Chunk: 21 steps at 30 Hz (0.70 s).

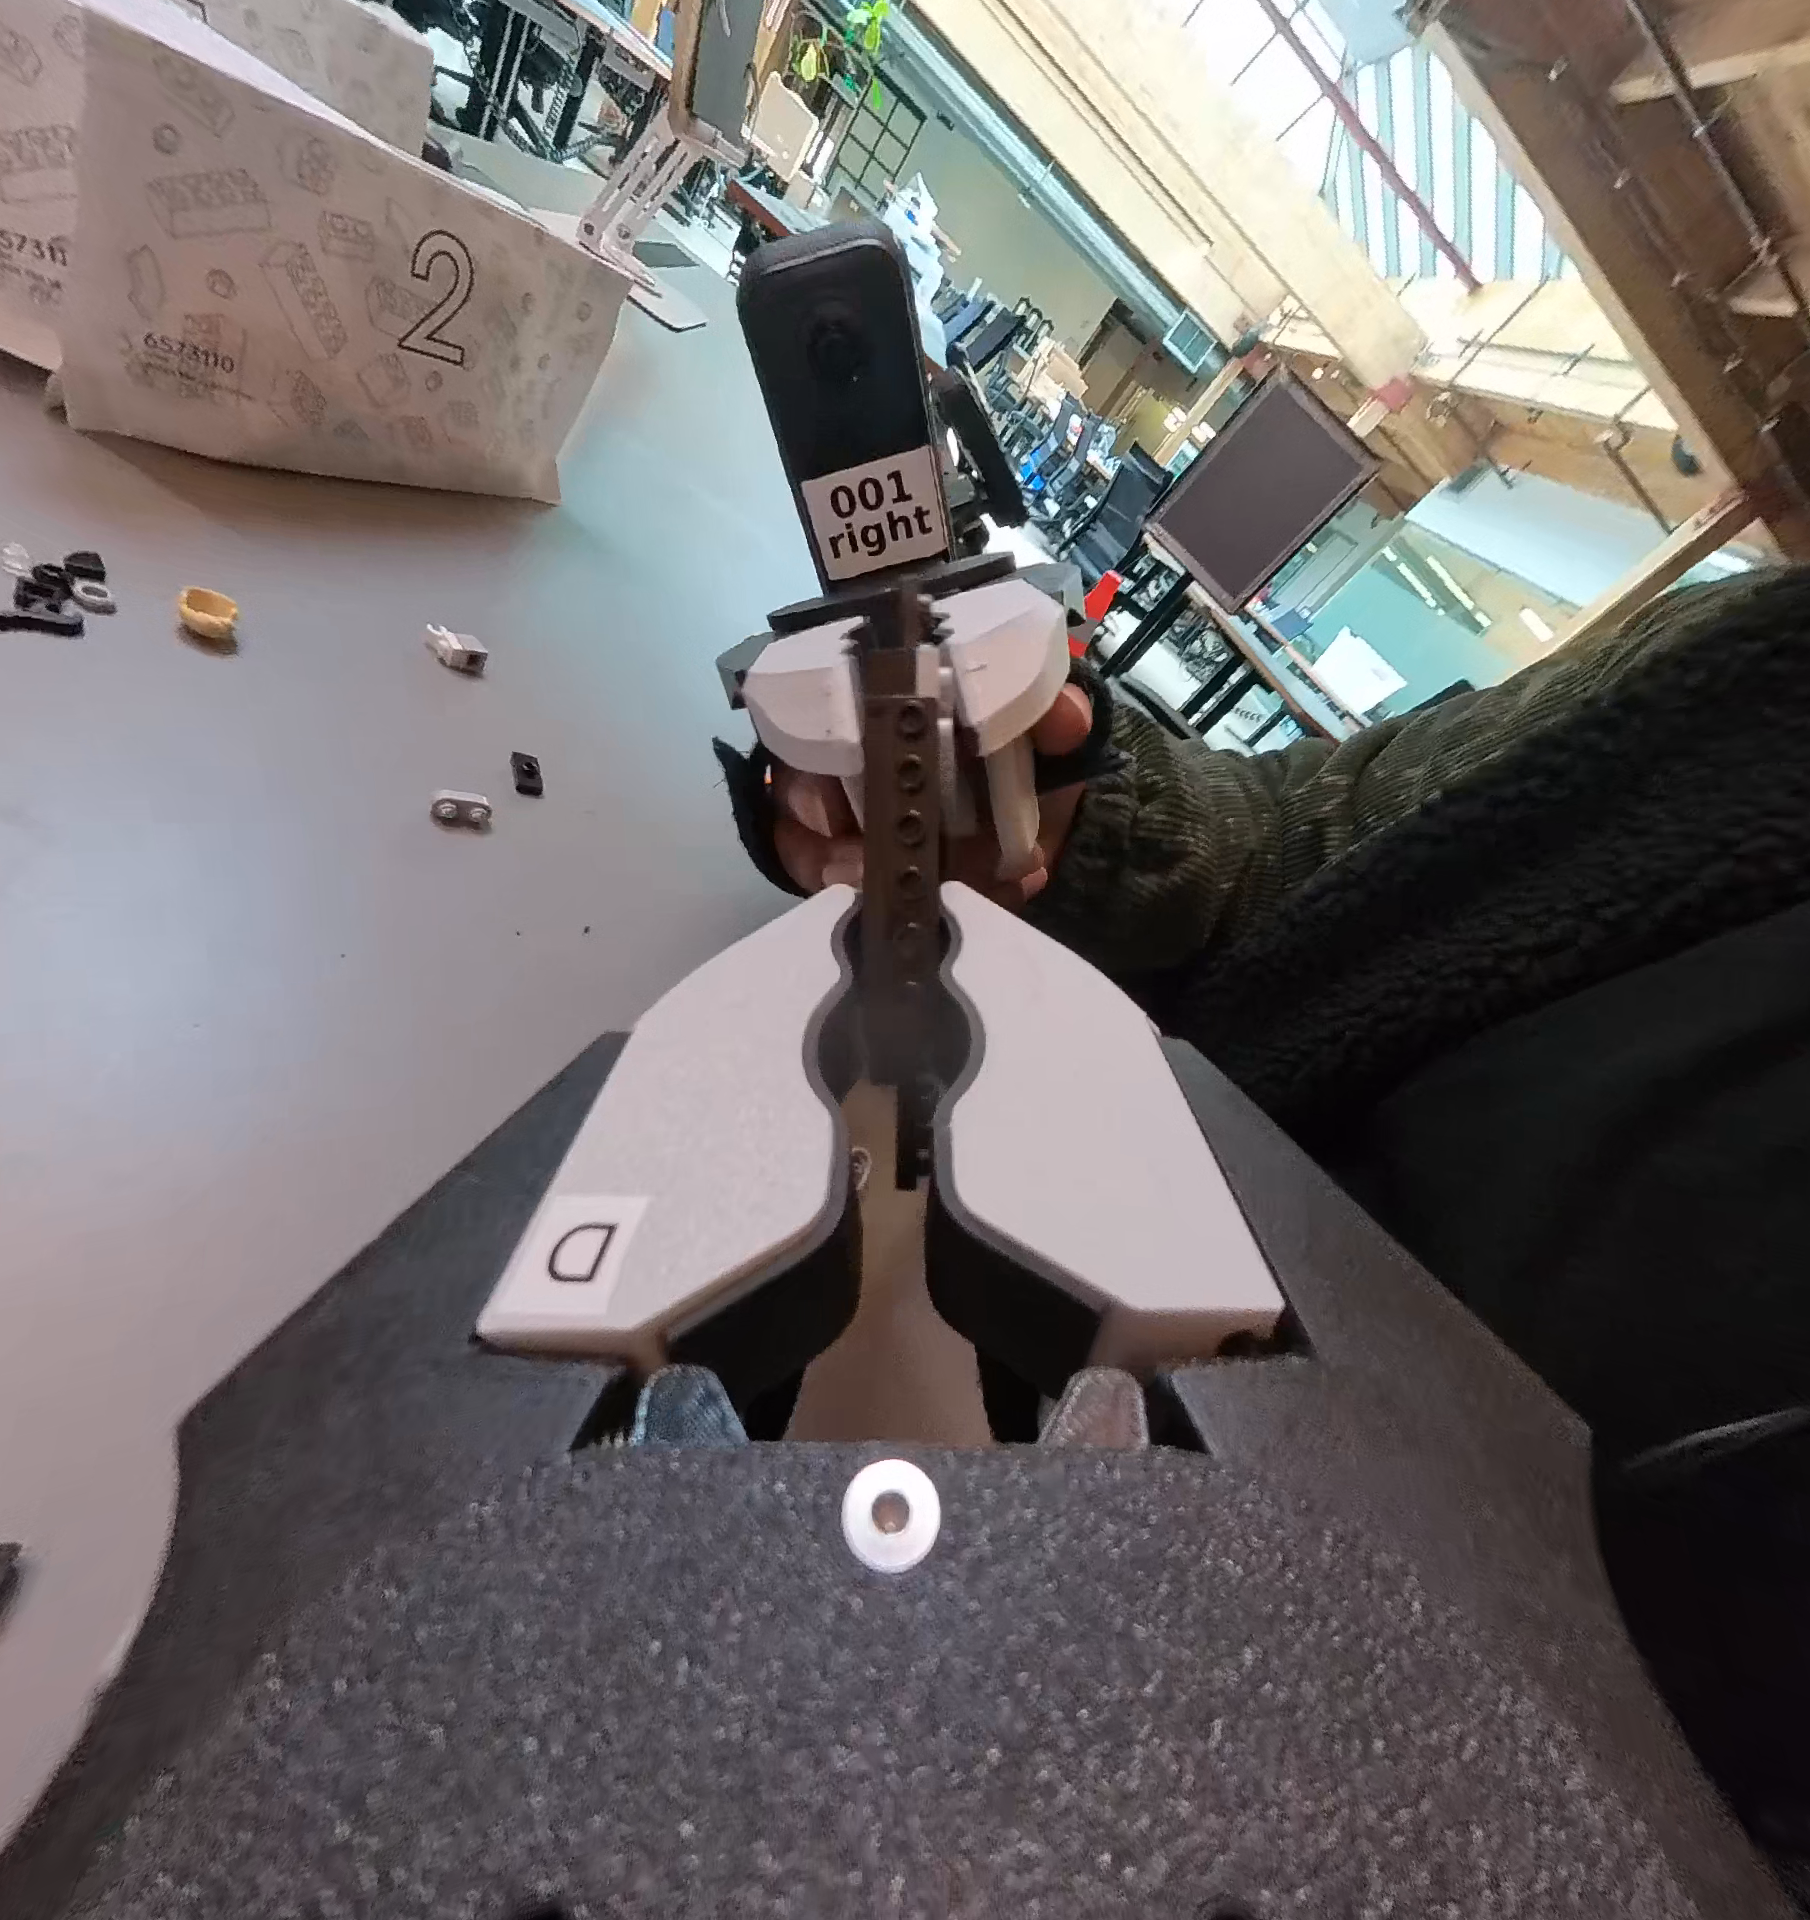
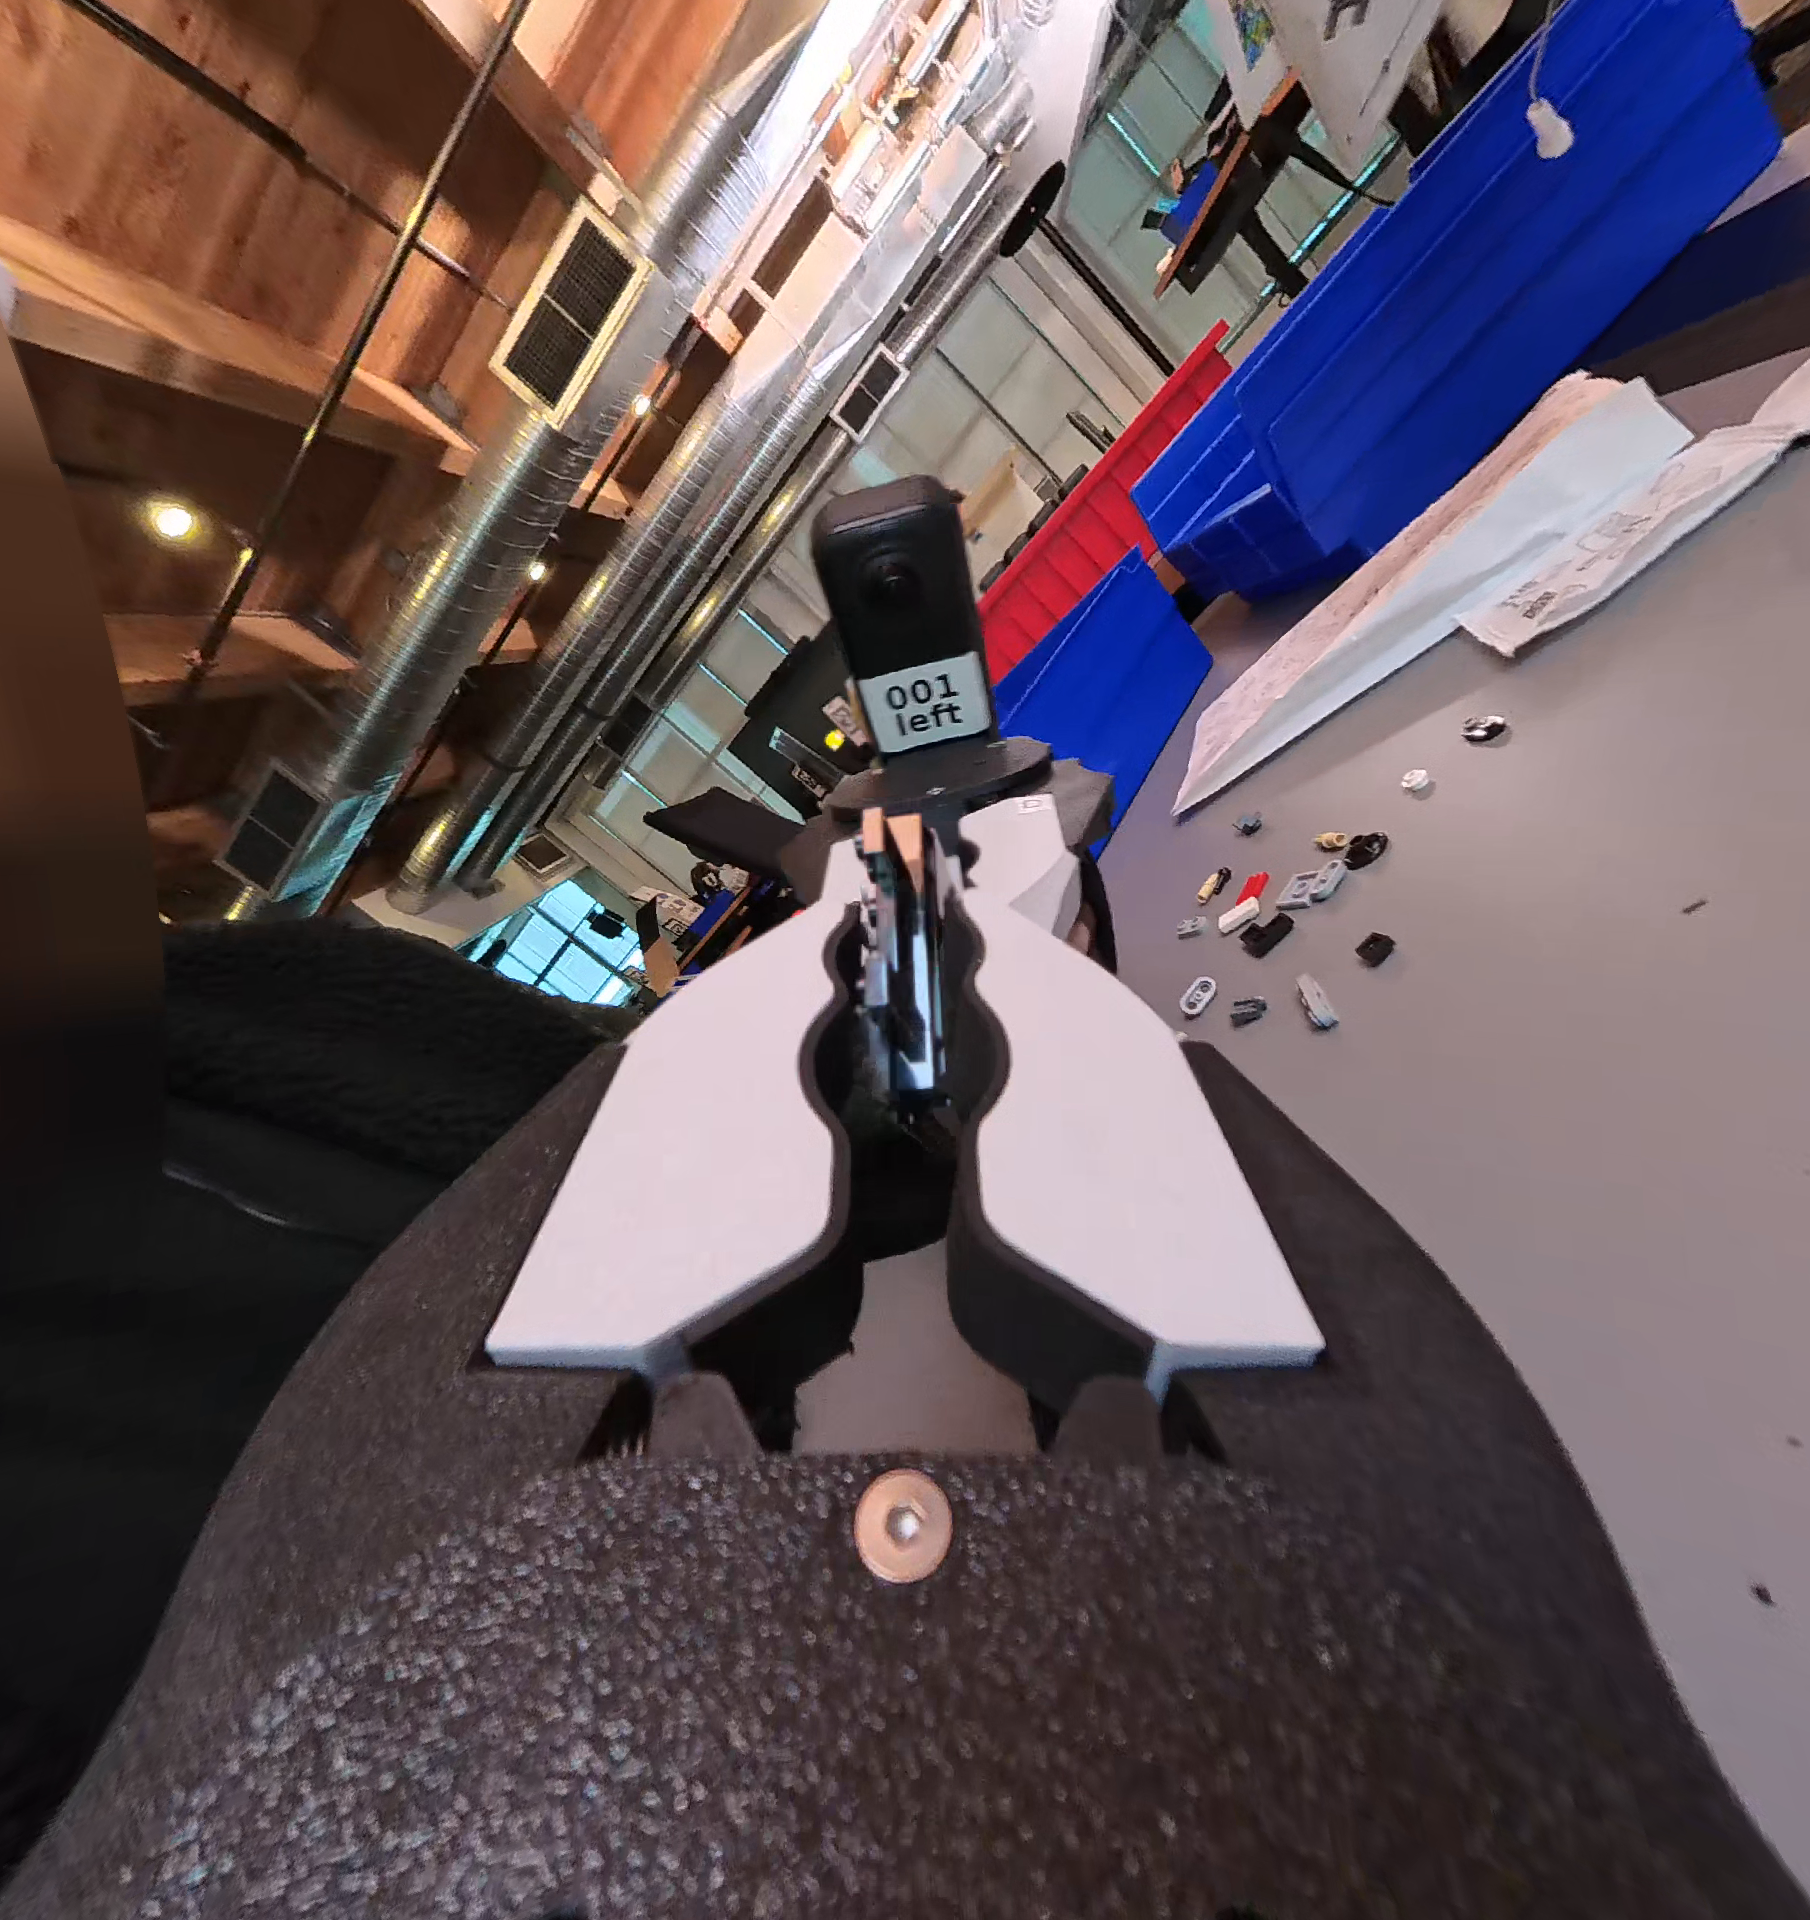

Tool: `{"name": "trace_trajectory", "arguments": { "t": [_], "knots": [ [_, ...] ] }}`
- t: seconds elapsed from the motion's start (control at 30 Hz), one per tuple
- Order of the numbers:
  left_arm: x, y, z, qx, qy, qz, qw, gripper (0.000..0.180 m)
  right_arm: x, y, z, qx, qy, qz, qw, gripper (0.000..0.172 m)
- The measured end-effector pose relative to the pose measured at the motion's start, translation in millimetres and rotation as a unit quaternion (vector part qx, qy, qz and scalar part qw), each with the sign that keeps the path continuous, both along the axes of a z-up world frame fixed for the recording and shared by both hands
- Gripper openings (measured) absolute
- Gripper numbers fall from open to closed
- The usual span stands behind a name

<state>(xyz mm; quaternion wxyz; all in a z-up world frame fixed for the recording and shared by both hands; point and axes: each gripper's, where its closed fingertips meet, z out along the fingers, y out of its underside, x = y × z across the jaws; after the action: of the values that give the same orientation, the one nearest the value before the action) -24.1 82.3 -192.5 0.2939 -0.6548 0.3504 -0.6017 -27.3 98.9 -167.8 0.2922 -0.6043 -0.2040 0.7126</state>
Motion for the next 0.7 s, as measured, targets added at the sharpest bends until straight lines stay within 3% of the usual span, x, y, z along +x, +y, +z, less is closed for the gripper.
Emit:
{"name": "trace_trajectory", "arguments": {
  "t": [0.13, 0.33, 0.43, 0.53, 0.7],
  "knots": [
    [-5.4, 7.9, -2.6, -0.053, -0.006, 0.013, 0.998, 0.007, 8.5, 3.9, 8.0, 0.030, 0.009, -0.010, 0.999, 0.024],
    [-9.1, 16.5, -11.0, -0.133, -0.010, 0.025, 0.991, 0.007, 17.8, 16.3, 1.1, 0.166, -0.099, -0.086, 0.977, 0.029],
    [-9.7, 19.5, -17.5, -0.145, 0.003, 0.036, 0.989, 0.007, 16.9, 20.6, -9.5, 0.266, -0.192, -0.129, 0.936, 0.031],
    [-8.2, 22.9, -29.3, -0.119, 0.048, 0.061, 0.990, 0.007, 13.0, 22.3, -17.7, 0.373, -0.291, -0.167, 0.865, 0.030],
    [2.4, 24.0, -39.4, -0.043, 0.119, 0.113, 0.985, 0.007, 3.1, 26.2, -32.6, 0.409, -0.381, -0.200, 0.805, 0.020]
  ]
}}
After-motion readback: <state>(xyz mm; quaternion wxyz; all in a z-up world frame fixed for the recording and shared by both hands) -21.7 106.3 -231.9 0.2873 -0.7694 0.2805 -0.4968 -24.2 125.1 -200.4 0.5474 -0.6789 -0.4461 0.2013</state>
